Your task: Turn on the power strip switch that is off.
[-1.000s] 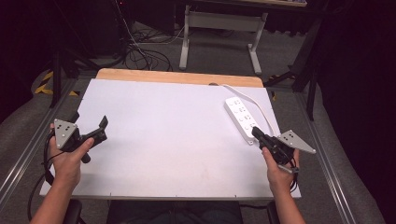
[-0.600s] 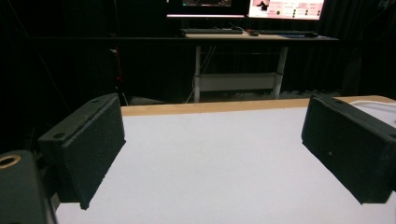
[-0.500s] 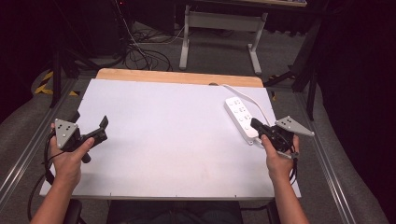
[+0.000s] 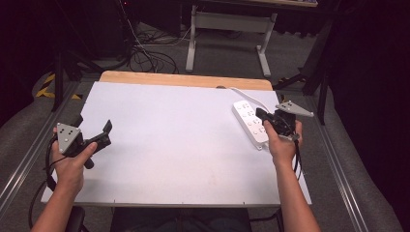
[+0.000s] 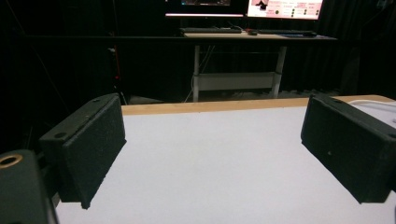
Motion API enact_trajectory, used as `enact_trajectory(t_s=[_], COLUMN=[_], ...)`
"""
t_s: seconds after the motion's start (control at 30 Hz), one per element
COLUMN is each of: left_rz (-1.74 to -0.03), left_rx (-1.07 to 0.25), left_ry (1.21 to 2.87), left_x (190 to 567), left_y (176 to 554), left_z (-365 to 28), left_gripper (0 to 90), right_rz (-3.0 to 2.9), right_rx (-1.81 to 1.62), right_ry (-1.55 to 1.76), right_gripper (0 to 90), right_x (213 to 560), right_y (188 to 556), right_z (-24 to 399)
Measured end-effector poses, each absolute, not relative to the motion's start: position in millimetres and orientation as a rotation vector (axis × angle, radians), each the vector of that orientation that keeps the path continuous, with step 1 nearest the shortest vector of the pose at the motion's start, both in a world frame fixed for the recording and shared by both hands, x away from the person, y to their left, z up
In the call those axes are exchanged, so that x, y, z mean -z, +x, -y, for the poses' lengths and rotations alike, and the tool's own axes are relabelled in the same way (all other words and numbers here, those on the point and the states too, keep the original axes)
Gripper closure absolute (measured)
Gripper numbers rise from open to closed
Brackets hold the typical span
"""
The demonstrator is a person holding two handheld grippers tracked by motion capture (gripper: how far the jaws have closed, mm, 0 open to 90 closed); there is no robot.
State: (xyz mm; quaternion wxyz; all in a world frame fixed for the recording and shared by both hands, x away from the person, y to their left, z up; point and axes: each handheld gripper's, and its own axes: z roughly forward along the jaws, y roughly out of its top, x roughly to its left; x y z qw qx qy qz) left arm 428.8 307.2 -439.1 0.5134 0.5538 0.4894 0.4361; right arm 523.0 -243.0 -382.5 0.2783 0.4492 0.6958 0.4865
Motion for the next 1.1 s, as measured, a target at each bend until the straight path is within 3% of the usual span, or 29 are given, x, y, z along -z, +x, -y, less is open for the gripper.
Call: enact_trajectory(t_s=[0.8, 1.1], left_rz=[-1.168, -1.161], left_rx=[-1.040, -1.037], left_ry=[1.344, 1.349], left_x=[439.6, 439.5], left_y=[429.5, 429.7], left_z=[-306.3, -304.8], left_gripper=[7.4, 7.5], right_rz=[-1.913, -1.967], right_rx=[-1.158, -1.074], right_ry=[1.311, 1.369], right_gripper=[90.0, 90.0], right_x=[383.8, 402.0], right_y=[590.0, 612.7], right_z=[237.3, 236.1])
